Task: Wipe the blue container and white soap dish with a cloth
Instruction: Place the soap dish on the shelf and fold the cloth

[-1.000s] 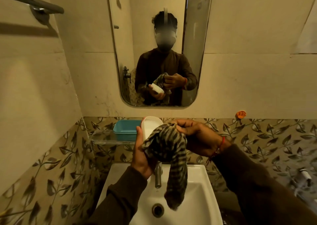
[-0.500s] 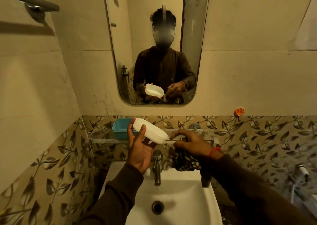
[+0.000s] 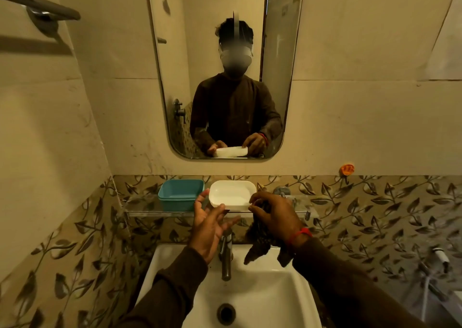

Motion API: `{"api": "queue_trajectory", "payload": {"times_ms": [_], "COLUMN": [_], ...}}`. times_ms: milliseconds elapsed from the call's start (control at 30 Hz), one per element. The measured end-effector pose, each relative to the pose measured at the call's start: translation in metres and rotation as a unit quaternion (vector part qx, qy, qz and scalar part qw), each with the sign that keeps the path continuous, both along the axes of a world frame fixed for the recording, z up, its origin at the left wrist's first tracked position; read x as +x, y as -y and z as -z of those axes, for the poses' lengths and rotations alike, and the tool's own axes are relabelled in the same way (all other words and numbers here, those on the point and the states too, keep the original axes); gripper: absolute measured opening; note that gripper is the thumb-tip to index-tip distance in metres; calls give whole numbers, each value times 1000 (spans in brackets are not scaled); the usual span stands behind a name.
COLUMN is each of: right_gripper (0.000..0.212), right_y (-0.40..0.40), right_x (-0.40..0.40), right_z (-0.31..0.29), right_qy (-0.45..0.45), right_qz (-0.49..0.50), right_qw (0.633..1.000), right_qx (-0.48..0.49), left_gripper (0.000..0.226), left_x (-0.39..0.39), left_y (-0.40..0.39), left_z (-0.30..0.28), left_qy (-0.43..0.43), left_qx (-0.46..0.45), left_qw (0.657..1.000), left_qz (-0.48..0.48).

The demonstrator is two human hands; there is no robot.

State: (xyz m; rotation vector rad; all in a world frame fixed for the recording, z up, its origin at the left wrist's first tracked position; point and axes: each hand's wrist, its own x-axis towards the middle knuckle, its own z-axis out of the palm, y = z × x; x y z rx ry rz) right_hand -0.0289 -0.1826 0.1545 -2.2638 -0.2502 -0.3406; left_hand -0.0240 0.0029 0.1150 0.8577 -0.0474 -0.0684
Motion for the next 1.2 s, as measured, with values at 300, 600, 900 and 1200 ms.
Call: {"api": "queue_trajectory", "payload": {"times_ms": [300, 600, 900, 1200], "right_gripper": [14, 18, 17, 18], "right_y": [4, 6, 14, -49], "right_x": [46, 72, 33, -45], "right_z": [23, 34, 29, 37], "right_qy": [-34, -56, 31, -12], "right_qz": [52, 42, 55, -51], "right_qw": [991, 982, 998, 991], "right_qx": [-121, -178, -24, 124], "left_gripper": [60, 62, 36, 78], "left_x": [32, 56, -12, -91], "left_y": [6, 5, 6, 37], "left_z": [-2, 6, 20, 67], "left_qy": [-7, -13, 76, -309], "left_qx": [352, 387, 410, 1], "left_qw": [934, 920, 900, 942], "left_qz": [-58, -61, -124, 129]}}
